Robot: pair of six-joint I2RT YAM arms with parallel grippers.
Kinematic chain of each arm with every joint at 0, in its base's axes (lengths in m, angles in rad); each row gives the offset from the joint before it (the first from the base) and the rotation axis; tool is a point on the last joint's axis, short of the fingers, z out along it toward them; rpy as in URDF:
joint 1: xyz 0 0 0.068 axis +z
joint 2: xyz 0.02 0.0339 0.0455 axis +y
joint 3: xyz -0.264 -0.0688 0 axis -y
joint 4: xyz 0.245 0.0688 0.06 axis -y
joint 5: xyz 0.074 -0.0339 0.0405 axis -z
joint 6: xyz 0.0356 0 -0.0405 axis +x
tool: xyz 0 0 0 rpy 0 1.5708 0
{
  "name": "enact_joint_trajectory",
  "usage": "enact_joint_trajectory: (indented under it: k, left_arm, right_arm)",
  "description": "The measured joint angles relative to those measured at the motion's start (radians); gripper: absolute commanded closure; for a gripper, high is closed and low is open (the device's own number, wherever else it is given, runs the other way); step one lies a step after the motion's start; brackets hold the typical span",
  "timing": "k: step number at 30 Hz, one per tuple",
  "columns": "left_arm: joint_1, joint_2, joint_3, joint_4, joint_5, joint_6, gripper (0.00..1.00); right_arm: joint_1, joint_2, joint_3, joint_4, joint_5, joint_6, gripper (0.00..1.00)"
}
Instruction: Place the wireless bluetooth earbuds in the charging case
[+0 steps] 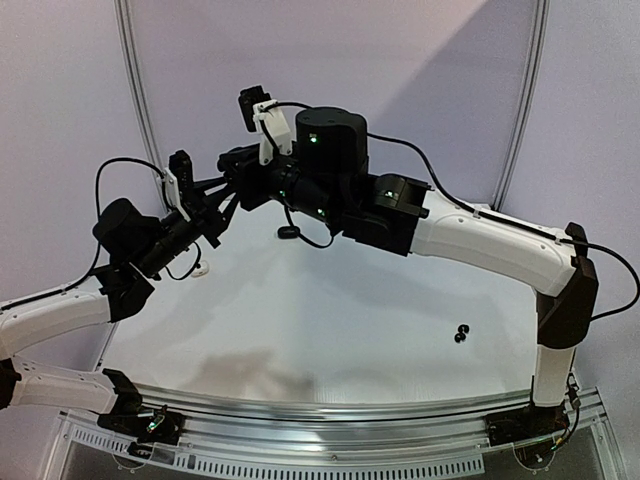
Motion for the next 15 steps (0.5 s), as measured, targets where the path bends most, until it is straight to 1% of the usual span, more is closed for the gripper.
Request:
enact_joint_trajectory:
  k: [15]
  left_arm:
    - [0.0,0.0,-0.001,0.0,0.0,0.0,1.0]
  right_arm:
    - [0.0,0.002,0.0,-0.027,0.017,-0.024,1.0]
